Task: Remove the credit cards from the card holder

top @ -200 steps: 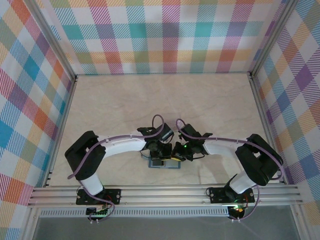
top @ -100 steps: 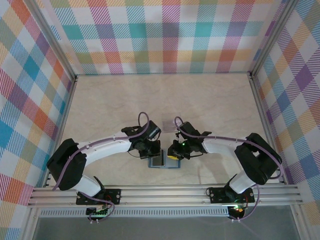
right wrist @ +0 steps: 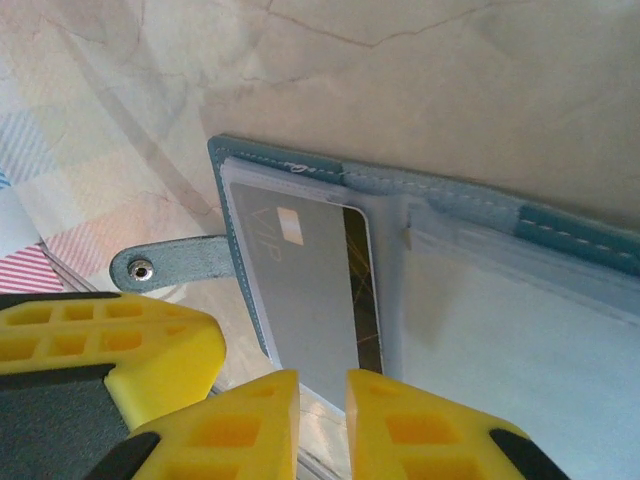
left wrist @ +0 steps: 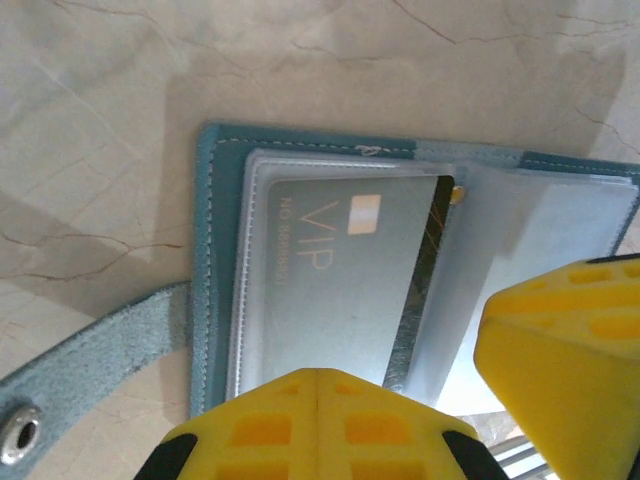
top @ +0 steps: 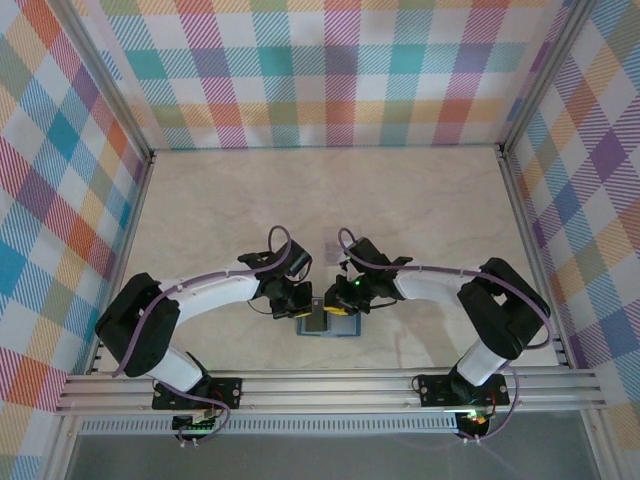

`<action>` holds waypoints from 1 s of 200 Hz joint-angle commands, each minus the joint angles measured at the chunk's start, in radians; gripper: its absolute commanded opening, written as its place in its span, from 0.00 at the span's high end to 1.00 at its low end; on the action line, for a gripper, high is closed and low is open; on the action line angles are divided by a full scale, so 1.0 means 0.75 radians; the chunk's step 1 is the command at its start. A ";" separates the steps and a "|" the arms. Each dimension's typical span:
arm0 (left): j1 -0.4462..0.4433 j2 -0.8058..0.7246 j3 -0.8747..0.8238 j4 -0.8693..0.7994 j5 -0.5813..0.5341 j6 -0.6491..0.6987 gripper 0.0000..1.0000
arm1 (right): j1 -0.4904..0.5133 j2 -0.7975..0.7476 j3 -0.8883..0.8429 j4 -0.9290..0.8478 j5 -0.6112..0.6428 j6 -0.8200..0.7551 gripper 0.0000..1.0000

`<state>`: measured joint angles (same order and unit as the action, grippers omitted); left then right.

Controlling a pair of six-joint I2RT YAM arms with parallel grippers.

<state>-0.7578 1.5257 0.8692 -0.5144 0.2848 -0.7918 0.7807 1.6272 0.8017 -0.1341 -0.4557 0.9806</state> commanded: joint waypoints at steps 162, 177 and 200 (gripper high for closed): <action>0.047 0.093 -0.107 0.089 0.083 0.047 0.95 | 0.063 0.161 0.156 -0.236 0.120 -0.088 0.76; 0.047 0.089 -0.111 0.087 0.083 0.047 0.94 | 0.064 0.161 0.167 -0.262 0.137 -0.098 0.76; 0.048 0.067 -0.116 0.073 0.070 0.043 0.94 | 0.067 0.158 0.200 -0.360 0.206 -0.131 0.76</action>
<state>-0.7303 1.5902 0.8162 -0.4137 0.3622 -0.7658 0.8246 1.7351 0.9230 -0.2783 -0.3771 0.9260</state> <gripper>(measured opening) 0.058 0.241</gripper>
